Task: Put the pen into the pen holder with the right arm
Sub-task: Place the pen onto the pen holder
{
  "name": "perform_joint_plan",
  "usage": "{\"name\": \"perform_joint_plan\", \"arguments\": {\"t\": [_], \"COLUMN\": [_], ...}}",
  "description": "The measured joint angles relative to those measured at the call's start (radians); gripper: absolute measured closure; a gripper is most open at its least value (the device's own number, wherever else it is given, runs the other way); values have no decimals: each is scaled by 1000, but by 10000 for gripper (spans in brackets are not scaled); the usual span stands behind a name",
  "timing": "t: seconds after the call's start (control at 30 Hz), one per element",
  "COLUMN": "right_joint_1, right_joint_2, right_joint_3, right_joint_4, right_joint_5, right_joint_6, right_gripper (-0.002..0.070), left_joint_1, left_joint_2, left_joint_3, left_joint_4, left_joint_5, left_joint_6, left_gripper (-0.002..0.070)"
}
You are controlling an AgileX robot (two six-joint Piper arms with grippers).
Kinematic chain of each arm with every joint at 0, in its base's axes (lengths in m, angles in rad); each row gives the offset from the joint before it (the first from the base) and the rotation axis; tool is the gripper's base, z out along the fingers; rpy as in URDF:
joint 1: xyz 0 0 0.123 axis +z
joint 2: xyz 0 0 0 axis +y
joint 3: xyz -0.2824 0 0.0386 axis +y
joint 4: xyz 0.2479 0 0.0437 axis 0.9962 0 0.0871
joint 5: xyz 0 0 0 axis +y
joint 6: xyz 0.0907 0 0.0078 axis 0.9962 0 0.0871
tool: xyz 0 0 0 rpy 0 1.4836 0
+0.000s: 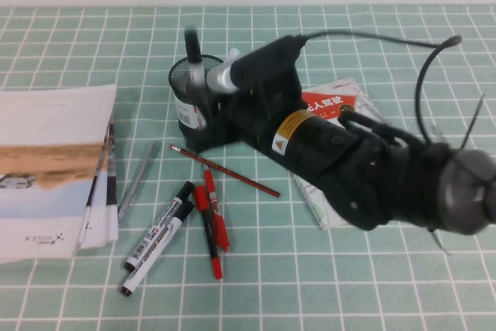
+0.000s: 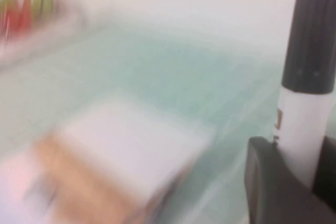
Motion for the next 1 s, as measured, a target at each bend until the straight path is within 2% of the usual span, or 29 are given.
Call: {"name": "perform_joint_plan", "arguments": {"t": [0.1, 0.23, 0.67, 1.0], "right_joint_1": [-1, -7, -50, -50], "right_joint_2": [56, 133, 372, 458], "right_joint_3": [0, -35, -376, -436], "right_joint_4": [137, 242, 270, 297], "right_joint_5": [-246, -405, -304, -236], "right_joint_6": [-157, -228, -272, -245], "right_gripper": [554, 554, 554, 554], "left_joint_1": [0, 0, 0, 0], "left_joint_2": [0, 0, 0, 0], "left_joint_3": [0, 0, 0, 0], "left_joint_4": [0, 0, 0, 0], "left_joint_5": [0, 0, 0, 0], "left_joint_6": [0, 0, 0, 0], "left_gripper": [679, 679, 679, 679]}}
